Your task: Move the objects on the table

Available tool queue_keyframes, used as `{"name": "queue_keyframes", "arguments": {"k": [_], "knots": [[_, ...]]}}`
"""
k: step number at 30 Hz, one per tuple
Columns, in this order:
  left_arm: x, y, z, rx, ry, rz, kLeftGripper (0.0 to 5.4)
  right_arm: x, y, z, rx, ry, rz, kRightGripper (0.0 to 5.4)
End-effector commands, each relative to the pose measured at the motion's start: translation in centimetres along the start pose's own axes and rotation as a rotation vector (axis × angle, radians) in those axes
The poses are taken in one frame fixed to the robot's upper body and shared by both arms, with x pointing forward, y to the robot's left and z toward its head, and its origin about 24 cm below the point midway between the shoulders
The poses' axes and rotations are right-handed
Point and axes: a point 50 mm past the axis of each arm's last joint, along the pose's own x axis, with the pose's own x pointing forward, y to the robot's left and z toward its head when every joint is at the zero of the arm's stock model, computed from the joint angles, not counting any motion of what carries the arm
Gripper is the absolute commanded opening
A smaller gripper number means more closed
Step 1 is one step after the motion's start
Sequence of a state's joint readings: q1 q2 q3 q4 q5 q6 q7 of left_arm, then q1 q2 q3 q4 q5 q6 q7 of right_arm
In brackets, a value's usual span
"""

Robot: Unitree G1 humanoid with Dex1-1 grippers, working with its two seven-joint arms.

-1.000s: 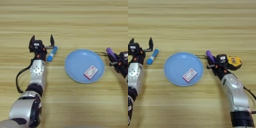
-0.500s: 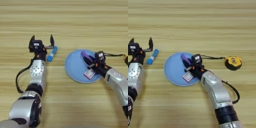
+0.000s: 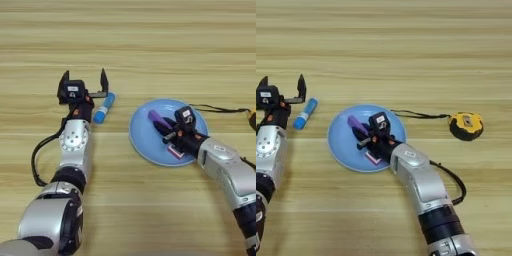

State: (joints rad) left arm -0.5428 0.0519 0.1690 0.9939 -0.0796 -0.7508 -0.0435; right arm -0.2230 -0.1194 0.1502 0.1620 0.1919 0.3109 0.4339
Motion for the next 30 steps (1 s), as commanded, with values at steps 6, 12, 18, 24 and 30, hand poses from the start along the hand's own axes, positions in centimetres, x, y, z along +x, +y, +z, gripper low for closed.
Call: {"name": "queue_keyframes", "arguments": {"k": [6, 12, 18, 24, 30], "knots": [[0.2, -0.2, 0.2, 0.01, -0.008, -0.013, 5.4, 0.1, -0.3, 0.8, -0.03, -0.046, -0.019, 2.2], [0.2, -0.2, 0.2, 0.011, -0.006, -0.014, 5.4, 0.0, -0.1, 1.1, -0.041, -0.068, -0.01, 2.84], [0.2, -0.3, 0.2, 0.011, -0.005, -0.015, 5.4, -0.1, -0.1, 1.2, -0.057, -0.073, -0.012, 3.46], [0.2, -0.3, 0.1, 0.011, -0.003, -0.015, 5.4, -0.6, -0.1, 1.9, -0.104, -0.123, -0.026, 4.18], [0.2, -0.4, 0.1, 0.011, -0.001, -0.016, 5.4, -1.5, -0.6, 2.6, -0.169, -0.148, -0.059, 4.74]]}}
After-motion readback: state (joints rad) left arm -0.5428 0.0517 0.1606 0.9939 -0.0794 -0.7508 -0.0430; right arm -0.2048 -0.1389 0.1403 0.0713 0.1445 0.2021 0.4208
